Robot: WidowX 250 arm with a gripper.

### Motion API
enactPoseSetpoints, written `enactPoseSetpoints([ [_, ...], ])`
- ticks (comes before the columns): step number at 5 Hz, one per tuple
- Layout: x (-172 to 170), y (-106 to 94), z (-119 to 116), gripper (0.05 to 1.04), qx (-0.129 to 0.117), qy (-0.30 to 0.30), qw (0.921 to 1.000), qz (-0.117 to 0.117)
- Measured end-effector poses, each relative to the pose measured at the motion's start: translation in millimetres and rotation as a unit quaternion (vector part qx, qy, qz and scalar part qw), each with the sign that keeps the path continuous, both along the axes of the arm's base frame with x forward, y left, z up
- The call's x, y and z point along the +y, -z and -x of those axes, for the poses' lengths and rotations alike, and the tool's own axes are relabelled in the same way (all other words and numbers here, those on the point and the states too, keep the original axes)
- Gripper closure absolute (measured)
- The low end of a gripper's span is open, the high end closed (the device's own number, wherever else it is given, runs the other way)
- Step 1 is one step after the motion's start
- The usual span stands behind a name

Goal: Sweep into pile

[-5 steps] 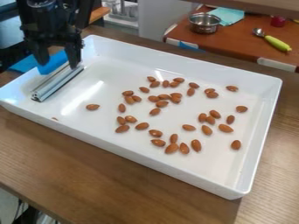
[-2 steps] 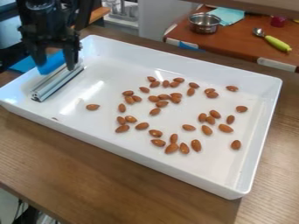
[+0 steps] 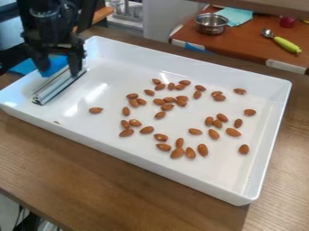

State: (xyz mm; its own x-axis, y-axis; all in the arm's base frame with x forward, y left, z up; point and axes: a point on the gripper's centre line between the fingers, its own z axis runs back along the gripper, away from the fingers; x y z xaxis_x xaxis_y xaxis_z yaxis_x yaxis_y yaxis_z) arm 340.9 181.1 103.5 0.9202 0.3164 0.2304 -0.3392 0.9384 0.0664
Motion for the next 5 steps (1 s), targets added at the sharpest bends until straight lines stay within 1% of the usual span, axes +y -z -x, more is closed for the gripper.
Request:
enactPoseSetpoints([
  [1, -2, 9.9, 4, 0.084, 0.009, 0.002, 0.9999, -0.004],
  [2, -4, 11.3, 2, 0.124, 0.007, 0.003, 0.9999, -0.009],
  [3, -6, 14.5, 4, 0.407, 0.013, 0.002, 0.9999, -0.008],
  [4, -19, 23.8, 11, 0.689, 0.025, 0.015, 0.9996, 0.003],
  [5, -34, 18.6, 22, 0.703, 0.03, 0.03, 0.999, 0.015],
])
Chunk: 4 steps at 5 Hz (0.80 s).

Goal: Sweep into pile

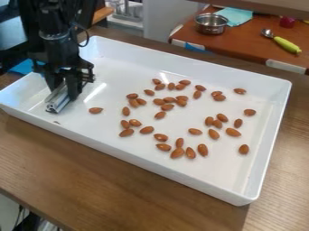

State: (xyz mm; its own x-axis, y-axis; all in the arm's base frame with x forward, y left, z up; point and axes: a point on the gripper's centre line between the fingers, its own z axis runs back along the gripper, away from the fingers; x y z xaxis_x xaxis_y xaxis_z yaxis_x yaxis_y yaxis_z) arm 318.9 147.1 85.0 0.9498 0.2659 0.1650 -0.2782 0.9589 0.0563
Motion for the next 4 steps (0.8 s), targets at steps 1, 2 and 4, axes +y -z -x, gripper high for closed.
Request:
enactPoseSetpoints([
  [1, -10, -6.6, 10, 0.703, 0.0, 0.015, 0.9999, 0.004],
  [2, -28, -1.3, 17, 0.704, 0.009, 0.032, 0.9994, 0.008],
  [4, -64, 1.8, 18, 0.704, -0.009, 0.057, 0.9983, -0.002],
])
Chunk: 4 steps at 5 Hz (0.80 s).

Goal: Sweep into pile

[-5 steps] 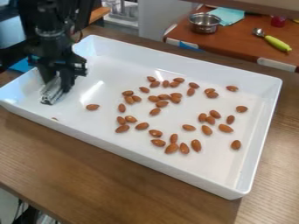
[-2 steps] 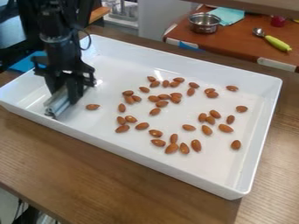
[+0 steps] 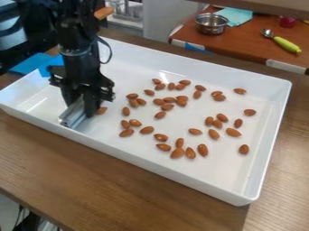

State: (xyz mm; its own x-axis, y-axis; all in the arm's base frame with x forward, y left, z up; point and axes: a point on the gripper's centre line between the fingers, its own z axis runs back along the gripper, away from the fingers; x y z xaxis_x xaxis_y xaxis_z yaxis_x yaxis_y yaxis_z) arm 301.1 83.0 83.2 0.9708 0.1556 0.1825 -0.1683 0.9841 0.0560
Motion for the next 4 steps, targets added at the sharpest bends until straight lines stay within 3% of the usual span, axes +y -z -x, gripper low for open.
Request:
enactPoseSetpoints([
  [4, -90, 4.8, 6, 0.704, 0.01, 0.033, 0.999, 0.027],
])
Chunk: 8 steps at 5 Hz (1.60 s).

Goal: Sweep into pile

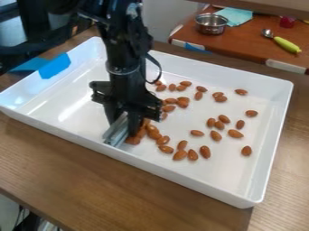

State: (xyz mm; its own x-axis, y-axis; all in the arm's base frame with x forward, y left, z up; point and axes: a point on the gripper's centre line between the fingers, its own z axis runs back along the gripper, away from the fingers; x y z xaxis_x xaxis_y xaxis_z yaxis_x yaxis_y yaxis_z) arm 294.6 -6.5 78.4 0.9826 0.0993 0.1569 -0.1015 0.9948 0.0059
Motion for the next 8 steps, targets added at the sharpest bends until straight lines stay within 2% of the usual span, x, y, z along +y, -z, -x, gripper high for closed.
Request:
enactPoseSetpoints([
  [3, -70, 2.1, 4, 0.704, 0.003, 0.008, 0.9991, 0.043],
  [5, -115, 1.6, 4, 0.704, -0.004, 0.022, 0.9975, 0.067],
  [6, -122, 0.6, 13, 0.704, -0.004, 0.025, 0.9967, 0.077],
  [7, -107, -9.3, 23, 0.704, 0.012, 0.039, 0.9947, 0.094],
  [8, -55, -40.3, 18, 0.704, -0.019, 0.012, 0.9931, 0.115],
])
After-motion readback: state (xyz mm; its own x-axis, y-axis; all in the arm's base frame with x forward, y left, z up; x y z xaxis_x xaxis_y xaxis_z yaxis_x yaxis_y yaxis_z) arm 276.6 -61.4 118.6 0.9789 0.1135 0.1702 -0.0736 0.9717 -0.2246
